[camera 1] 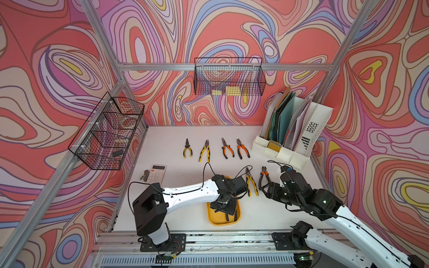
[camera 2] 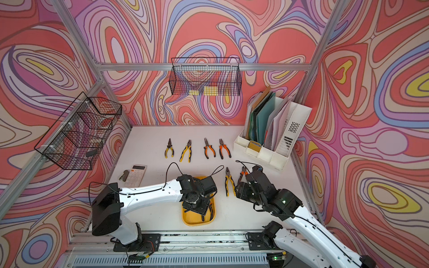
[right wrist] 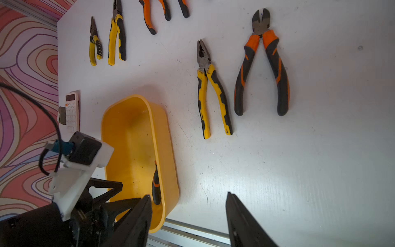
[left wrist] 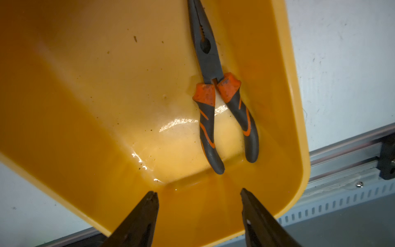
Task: Take the pliers out of the storage box
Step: Pick up the pliers from the storage box.
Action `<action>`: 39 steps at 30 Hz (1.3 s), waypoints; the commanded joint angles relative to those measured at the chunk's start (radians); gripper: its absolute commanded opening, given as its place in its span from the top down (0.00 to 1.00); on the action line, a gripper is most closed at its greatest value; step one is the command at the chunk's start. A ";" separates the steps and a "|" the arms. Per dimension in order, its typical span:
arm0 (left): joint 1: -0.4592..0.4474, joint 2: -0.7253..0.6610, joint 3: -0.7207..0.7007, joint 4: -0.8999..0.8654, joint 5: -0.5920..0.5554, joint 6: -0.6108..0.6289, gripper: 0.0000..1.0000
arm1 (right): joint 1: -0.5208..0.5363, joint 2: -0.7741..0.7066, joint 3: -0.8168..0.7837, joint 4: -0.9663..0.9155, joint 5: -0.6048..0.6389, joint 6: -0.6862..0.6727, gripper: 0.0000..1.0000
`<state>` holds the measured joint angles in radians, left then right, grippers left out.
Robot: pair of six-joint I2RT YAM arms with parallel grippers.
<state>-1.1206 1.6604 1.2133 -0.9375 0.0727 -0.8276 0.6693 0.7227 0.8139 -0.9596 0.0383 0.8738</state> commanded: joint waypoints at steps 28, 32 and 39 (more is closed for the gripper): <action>0.025 0.253 -0.041 0.168 0.078 0.018 0.78 | 0.006 0.037 0.030 -0.042 0.053 -0.006 0.41; 0.031 0.269 -0.030 0.152 0.074 0.013 1.00 | 0.006 0.028 0.024 -0.047 0.054 -0.005 0.40; 0.031 0.171 -0.048 0.157 0.010 -0.010 1.00 | 0.005 0.020 0.019 -0.045 0.051 -0.002 0.40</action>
<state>-1.0931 1.8568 1.1912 -0.8104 0.1440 -0.8204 0.6693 0.7525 0.8192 -0.9989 0.0719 0.8734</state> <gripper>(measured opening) 0.154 0.595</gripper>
